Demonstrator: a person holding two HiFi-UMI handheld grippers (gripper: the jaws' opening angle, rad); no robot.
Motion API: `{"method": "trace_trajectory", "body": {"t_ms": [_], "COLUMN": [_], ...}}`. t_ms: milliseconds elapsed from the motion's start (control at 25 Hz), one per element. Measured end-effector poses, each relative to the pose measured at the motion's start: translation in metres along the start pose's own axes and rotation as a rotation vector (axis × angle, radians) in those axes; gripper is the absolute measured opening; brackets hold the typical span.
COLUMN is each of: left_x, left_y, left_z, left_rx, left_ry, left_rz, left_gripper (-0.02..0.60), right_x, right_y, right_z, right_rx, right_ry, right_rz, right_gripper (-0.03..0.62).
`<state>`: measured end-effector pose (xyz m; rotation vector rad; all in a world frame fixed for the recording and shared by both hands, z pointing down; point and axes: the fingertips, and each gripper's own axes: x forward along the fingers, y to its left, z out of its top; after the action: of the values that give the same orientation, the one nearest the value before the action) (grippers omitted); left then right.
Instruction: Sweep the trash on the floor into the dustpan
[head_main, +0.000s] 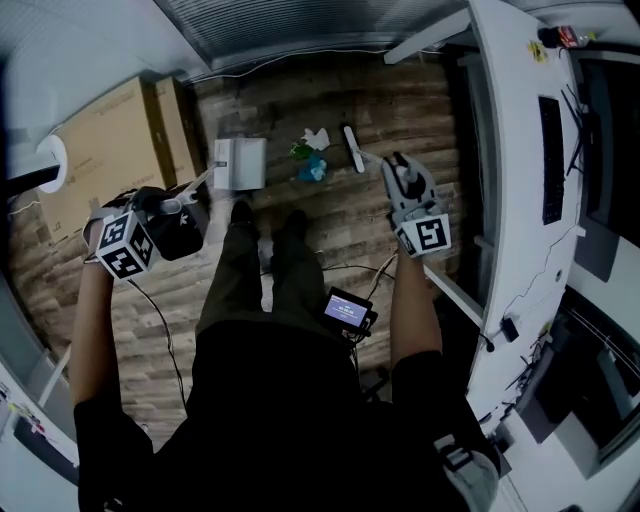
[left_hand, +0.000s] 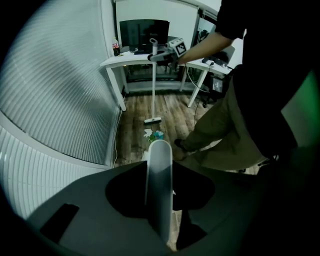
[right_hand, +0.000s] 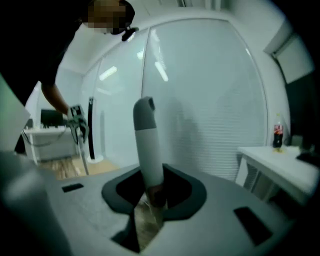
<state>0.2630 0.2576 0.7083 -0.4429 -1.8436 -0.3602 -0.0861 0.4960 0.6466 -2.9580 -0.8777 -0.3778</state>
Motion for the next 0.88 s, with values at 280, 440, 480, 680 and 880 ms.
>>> {"method": "trace_trajectory", "body": {"t_ms": [280,440,480,680,880], "left_x": [0.003,0.008,0.008,0.007,0.006], "left_y": [-0.003,-0.007,-0.008,-0.007,-0.008], "left_z": [0.002,0.01,0.012,0.012,0.005], "left_rx": [-0.047,-0.079,-0.084,-0.077,-0.081], "left_ry": [-0.026,-0.103,-0.115,-0.114,-0.109], "left_rz": [0.006,-0.023,-0.026,-0.02,-0.027], "left_gripper": [0.115,0.114,0.114,0.112,0.112], "right_x": [-0.02,-0.032,-0.033,-0.02,-0.004], "right_y": [0.038,0.037,0.039,0.063,0.089], "right_z": [-0.024,-0.025,-0.025,-0.019,-0.01], "right_rx": [0.337,0.454,0.475,0.51,0.563], "right_ry": [-0.065,-0.101,-0.108,-0.116,-0.154], "right_rz": [-0.045,-0.164,-0.181,-0.167,-0.18], "right_gripper": [0.128,0.143,0.146,0.152,0.153]}}
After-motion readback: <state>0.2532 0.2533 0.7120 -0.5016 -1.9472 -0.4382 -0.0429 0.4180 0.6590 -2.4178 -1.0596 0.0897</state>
